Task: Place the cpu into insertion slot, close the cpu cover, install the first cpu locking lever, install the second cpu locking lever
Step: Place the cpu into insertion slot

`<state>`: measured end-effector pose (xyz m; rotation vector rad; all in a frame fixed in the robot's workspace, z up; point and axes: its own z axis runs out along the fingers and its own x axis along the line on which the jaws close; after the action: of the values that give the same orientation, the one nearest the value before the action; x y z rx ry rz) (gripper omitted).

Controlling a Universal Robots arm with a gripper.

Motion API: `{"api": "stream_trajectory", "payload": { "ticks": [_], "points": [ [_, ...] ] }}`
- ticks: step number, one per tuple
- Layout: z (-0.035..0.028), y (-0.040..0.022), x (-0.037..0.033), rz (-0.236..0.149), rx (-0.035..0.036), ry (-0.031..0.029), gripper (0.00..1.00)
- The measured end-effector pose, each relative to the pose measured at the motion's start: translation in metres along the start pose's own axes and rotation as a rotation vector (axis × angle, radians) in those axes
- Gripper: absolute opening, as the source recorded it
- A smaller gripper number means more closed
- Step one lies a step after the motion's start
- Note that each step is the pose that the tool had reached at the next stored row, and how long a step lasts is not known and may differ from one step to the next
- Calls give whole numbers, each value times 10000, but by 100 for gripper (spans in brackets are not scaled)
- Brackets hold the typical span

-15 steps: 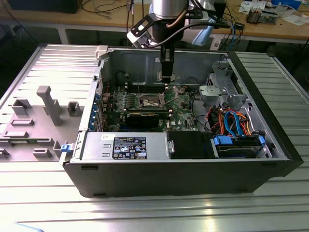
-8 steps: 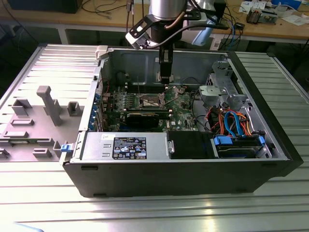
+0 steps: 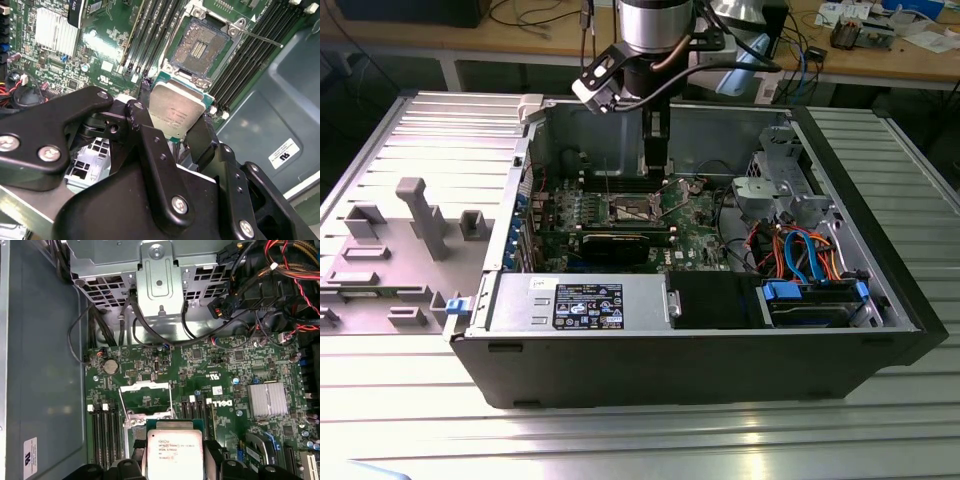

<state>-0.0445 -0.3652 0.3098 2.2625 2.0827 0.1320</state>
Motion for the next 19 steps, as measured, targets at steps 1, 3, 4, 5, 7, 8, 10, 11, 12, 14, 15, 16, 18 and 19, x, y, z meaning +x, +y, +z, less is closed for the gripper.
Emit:
{"api": "stream_trajectory", "payload": {
  "ticks": [1, 3, 4, 5, 7, 8, 10, 11, 12, 14, 15, 16, 18, 19],
  "points": [
    [2, 0, 0, -1, 1, -3, 54],
    [5, -1, 0, 0, 0, 0, 54],
    [5, -1, 0, 0, 0, -1, 54],
    [5, -1, 0, 0, 1, -1, 54],
    [5, -1, 0, 0, 0, 0, 54],
    [5, -1, 0, 0, 0, -1, 54],
    [8, -1, 0, 0, 0, 1, 54],
    [11, -1, 0, 0, -1, 1, 54],
    [17, -2, 0, 0, 0, 0, 54],
    [33, -4, -1, 0, 0, 1, 54],
    [41, -5, -1, 1, 0, 0, 54],
    [45, -5, -1, 0, 0, 0, 54],
    [62, -7, -1, 0, 0, 0, 54],
    [71, -8, -1, 0, 0, -1, 54]
  ]
}}
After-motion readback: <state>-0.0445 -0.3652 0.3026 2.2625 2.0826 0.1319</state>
